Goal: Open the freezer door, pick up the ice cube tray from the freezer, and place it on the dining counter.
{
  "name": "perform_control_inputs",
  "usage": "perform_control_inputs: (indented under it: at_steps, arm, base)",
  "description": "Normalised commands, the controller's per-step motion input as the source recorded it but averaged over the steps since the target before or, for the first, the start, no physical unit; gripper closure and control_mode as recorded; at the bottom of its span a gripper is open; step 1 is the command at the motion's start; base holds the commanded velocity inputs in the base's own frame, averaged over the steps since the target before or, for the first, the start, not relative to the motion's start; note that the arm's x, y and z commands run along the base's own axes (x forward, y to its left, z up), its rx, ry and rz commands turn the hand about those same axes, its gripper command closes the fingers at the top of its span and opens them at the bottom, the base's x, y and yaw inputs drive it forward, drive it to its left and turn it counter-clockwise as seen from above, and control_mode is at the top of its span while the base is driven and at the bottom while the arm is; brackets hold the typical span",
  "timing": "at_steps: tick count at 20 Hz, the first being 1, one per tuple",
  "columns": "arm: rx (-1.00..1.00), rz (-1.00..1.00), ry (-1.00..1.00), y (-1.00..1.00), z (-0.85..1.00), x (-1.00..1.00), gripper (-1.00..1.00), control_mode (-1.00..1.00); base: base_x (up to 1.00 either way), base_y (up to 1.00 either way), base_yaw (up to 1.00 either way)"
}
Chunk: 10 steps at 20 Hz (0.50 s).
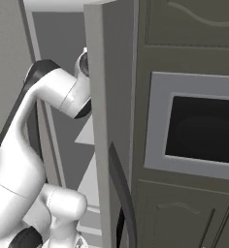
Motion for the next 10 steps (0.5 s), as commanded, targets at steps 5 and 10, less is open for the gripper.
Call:
perform_control_inputs:
  at_steps: [5,10]
  arm:
    - [0.0,0.0,0.0,0.0,0.0,0.53,-1.0,-1.0]
    - [0.0,0.0,0.0,0.0,0.0,0.46,-1.0,-1.0]
  base:
    - [0.0,0.0,0.0]
    - [0.0,0.0,0.0]
